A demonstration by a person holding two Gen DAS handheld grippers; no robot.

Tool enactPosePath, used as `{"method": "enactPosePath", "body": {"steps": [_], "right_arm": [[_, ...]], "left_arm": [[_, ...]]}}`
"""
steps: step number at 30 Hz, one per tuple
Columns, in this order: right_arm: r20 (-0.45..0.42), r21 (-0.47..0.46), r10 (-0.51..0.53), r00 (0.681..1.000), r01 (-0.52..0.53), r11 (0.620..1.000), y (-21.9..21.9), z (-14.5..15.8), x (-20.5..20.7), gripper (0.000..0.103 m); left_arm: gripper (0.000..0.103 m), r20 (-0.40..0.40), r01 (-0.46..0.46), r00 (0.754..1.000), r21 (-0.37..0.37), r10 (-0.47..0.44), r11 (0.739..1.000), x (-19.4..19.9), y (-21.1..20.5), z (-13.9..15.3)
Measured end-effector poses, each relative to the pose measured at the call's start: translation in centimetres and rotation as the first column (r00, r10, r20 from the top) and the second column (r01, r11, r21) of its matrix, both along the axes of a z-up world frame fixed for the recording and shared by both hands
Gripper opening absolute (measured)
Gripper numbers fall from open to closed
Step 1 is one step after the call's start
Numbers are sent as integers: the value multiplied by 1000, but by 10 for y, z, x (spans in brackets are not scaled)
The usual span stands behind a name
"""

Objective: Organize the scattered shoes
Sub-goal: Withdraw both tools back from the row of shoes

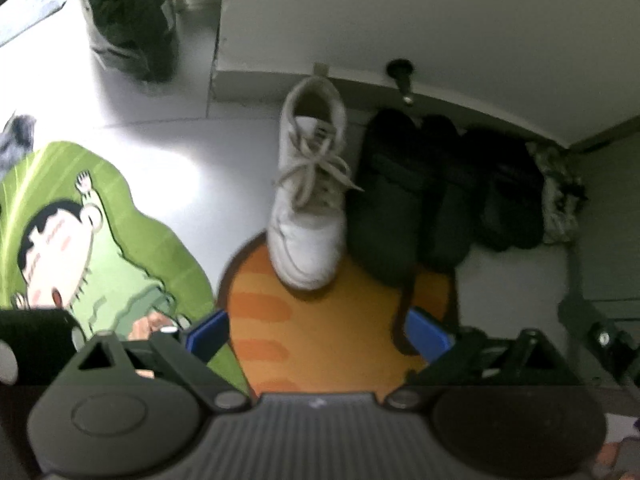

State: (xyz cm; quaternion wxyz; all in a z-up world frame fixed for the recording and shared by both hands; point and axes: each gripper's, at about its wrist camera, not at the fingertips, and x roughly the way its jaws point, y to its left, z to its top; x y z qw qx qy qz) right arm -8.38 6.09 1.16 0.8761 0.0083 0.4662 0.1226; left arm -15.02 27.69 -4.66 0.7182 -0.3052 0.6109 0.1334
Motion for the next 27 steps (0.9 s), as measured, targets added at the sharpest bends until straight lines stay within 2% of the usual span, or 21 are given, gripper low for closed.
{"method": "enactPosePath", "body": {"steps": [6, 11, 14, 16, 19, 24, 27], "right_arm": [[50, -46, -44, 998, 46, 998, -25, 19, -33, 94], [62, -65, -101, 993, 105, 992, -45, 31, -58, 94], [57, -79, -123, 991, 128, 989, -58, 42, -76, 94], [45, -74, -130, 990, 133, 988, -66, 54, -88, 94], [45, -82, -115, 992, 118, 990, -73, 73, -108, 94], [31, -179, -59, 998, 64, 982, -77, 112, -133, 94], [36, -219, 16, 999, -8, 976, -77, 145, -147, 94]], "left_arm": [[97, 84, 71, 994, 18, -72, 997, 11, -7, 26], [97, 149, 121, 982, -52, -112, 991, 16, -18, 35], [97, 169, 194, 967, -13, -189, 981, 20, -31, 45], [97, 175, 185, 968, -24, -179, 982, 16, -34, 52], [97, 198, 160, 969, -55, -146, 986, 12, -46, 69], [97, 226, 202, 957, -73, -181, 977, 1, -78, 91], [98, 254, 229, 944, -55, -208, 972, -4, -97, 105]]}}
